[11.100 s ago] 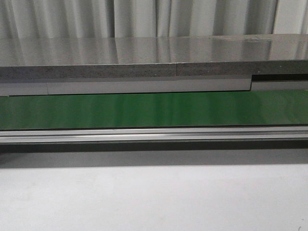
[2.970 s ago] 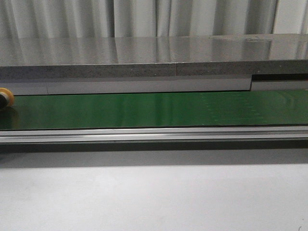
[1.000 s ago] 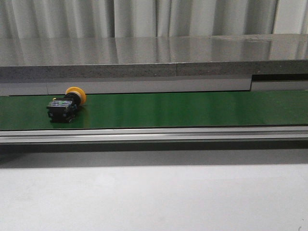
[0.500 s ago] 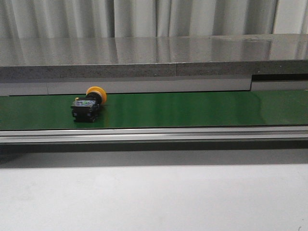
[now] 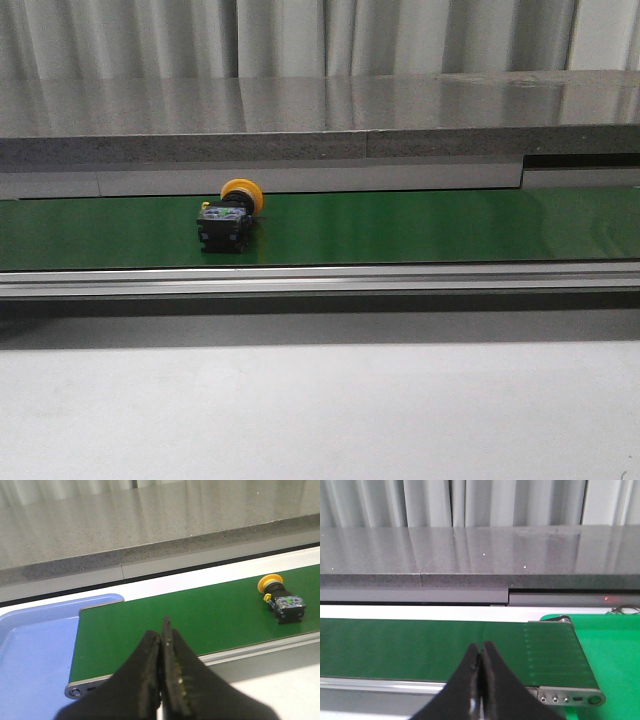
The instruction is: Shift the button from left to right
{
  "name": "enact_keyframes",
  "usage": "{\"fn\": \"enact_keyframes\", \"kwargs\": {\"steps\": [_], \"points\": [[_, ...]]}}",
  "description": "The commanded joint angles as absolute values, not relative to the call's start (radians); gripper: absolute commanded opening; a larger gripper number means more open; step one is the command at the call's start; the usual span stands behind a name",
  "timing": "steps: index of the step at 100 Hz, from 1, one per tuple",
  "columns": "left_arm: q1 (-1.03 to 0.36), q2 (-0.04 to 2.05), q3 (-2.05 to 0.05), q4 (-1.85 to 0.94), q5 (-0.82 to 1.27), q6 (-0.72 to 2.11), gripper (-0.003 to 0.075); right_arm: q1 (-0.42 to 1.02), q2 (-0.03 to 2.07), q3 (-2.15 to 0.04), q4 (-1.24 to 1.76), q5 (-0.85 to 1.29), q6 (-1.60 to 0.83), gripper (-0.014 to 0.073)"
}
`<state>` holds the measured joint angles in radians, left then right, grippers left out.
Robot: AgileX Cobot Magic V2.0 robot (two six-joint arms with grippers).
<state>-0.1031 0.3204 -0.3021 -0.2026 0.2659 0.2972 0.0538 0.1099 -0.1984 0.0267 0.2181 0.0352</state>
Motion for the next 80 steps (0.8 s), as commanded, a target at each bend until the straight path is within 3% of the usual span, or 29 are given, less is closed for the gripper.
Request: {"fn": "enact_keyframes", "kwargs": {"steps": [1, 45, 80], "points": [[-0.113, 0.326, -0.329, -0.216, 0.194, 0.295, -0.0019, 0.057, 0.204, -0.322, 0.055, 0.243, 0.035, -0.0068], [-0.113, 0.326, -0.329, -0.216, 0.194, 0.295, -0.0019, 0.057, 0.693, -0.762, 0.074, 0.607, 0.035, -0.0068], [-0.113, 0.326, -0.329, -0.216, 0.194, 0.295, -0.0019, 0.057, 0.866, -0.823, 0.115, 0.682, 0.035, -0.0064]]}}
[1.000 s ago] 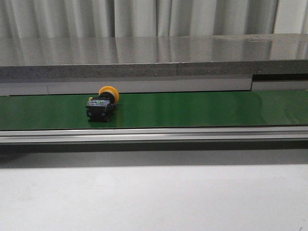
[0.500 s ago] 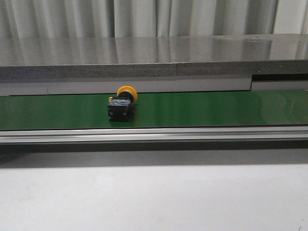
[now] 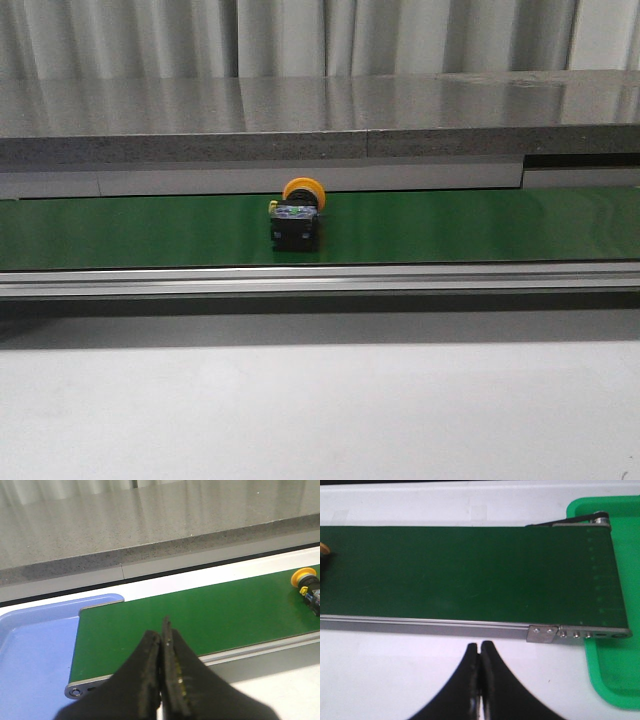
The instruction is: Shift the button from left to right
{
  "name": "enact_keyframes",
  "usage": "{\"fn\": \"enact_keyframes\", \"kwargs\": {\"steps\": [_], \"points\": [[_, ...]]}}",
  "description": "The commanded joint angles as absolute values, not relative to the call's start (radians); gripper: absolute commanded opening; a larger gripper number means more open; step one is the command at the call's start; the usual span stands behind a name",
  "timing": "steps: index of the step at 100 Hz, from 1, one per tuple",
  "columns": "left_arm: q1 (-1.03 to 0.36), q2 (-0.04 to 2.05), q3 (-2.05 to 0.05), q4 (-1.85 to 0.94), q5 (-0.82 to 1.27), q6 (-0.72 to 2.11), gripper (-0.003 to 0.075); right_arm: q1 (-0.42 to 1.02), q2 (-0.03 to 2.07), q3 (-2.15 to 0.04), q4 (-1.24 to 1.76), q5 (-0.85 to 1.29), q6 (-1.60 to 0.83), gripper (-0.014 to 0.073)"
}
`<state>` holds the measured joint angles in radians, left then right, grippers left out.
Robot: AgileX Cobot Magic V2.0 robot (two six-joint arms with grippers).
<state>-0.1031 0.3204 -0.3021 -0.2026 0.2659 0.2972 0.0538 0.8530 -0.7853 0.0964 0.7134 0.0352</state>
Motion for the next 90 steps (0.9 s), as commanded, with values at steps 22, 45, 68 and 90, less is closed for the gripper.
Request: {"fn": "enact_keyframes", "kwargs": {"steps": [22, 45, 68, 90], "points": [[-0.113, 0.326, -0.329, -0.216, 0.194, 0.295, -0.0019, 0.057, 0.868, -0.823, 0.122, 0.719, 0.035, 0.0122], [-0.113, 0.326, -0.329, -0.216, 0.194, 0.295, -0.0019, 0.057, 0.868, -0.823, 0.122, 0.737, 0.035, 0.0503], [-0.113, 0.326, -0.329, -0.216, 0.194, 0.295, -0.0019, 0.057, 0.868, -0.823, 0.162, 0.721, 0.035, 0.0562], [-0.113, 0.326, -0.329, -0.216, 0.194, 0.295, -0.0019, 0.059, 0.907, -0.834, 0.263, 0.708, 0.016, 0.0562]]}}
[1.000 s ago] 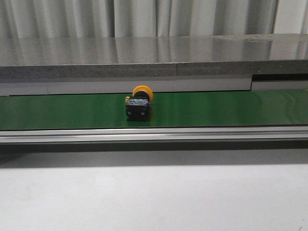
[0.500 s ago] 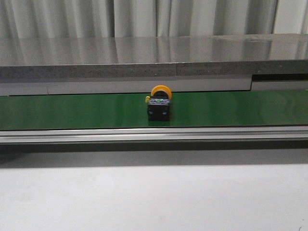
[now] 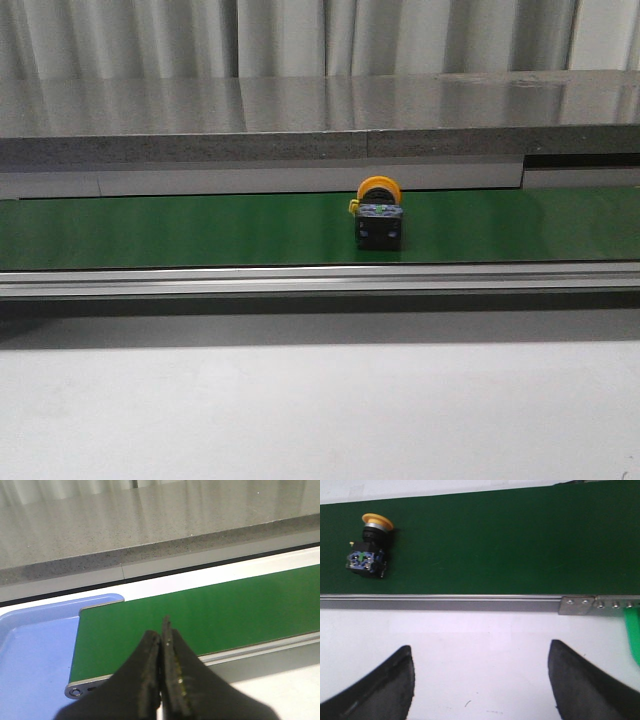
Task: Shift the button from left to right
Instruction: 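Lower the right gripper onto the button on the belt and close it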
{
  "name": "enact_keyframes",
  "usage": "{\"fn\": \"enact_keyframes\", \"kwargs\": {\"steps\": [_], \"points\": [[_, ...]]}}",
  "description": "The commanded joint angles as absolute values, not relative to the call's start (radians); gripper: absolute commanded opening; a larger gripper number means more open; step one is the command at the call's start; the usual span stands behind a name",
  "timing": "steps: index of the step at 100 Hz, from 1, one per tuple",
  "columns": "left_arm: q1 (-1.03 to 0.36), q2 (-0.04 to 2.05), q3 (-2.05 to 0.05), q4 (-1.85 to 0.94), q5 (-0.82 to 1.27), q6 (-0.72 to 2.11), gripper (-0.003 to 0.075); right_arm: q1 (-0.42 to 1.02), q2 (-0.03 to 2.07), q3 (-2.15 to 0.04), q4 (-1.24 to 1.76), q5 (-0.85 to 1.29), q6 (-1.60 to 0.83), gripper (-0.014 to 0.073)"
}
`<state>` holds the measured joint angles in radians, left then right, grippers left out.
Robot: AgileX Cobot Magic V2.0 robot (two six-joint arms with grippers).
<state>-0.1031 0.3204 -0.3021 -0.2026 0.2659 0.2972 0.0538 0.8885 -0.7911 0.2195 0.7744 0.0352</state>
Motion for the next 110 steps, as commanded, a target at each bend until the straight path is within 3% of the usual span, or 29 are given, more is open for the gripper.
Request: {"fn": "enact_keyframes", "kwargs": {"steps": [1, 64, 110], "points": [[-0.113, 0.326, -0.329, -0.216, 0.194, 0.295, -0.0019, 0.060, 0.914, -0.836, 0.268, 0.706, 0.014, 0.0562], [-0.113, 0.326, -0.329, -0.216, 0.194, 0.295, -0.0019, 0.231, 1.334, -1.029, 0.305, 0.505, -0.151, 0.0565], [-0.113, 0.326, -0.329, -0.216, 0.194, 0.295, -0.0019, 0.240, 1.545, -1.081, 0.237, 0.398, -0.170, 0.0565]]}}
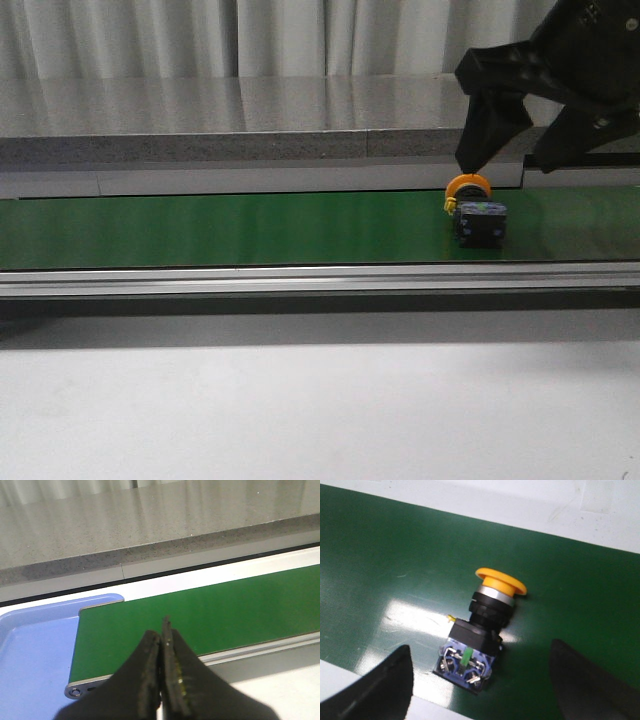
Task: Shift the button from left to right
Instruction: 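Lower the right gripper onto the button on the belt and close it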
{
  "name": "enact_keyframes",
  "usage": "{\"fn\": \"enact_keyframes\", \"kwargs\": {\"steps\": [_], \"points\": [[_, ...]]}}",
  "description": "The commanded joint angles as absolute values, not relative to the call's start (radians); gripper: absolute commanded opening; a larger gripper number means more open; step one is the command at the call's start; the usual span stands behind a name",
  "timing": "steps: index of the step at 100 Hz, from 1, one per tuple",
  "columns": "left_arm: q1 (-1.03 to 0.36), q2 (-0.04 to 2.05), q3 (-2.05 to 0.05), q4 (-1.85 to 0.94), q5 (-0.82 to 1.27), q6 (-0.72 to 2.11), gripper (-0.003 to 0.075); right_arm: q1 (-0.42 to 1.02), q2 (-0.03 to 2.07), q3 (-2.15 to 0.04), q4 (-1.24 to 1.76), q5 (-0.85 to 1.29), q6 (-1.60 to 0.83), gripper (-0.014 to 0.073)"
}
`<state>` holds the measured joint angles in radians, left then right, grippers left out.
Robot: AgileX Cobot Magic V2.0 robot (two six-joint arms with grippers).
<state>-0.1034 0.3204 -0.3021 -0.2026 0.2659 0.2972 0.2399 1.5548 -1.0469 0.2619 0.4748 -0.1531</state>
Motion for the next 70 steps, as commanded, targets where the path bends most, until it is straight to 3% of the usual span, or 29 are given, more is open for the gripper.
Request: {"fn": "enact_keyframes", "kwargs": {"steps": [1, 37, 48, 61, 70], "points": [[-0.113, 0.326, -0.329, -0.216, 0.194, 0.295, -0.0019, 0.240, 1.548, -1.081, 0.235, 0.395, -0.170, 0.0565], [-0.113, 0.326, -0.329, -0.216, 0.194, 0.295, -0.0019, 0.238, 1.638, -1.081, 0.199, 0.345, -0.170, 0.0543], [-0.113, 0.326, -0.329, -0.216, 0.194, 0.295, -0.0019, 0.238, 1.652, -1.081, 0.199, 0.351, -0.170, 0.0452], [-0.113, 0.326, -0.329, -0.216, 0.194, 0.295, -0.0019, 0.238, 1.653, -1.081, 0.199, 0.354, -0.170, 0.0283], [-0.113, 0.326, -0.329, -0.216, 0.194, 0.295, -0.0019, 0.238, 1.653, -1.081, 0.199, 0.358, -0.170, 0.0233]]}}
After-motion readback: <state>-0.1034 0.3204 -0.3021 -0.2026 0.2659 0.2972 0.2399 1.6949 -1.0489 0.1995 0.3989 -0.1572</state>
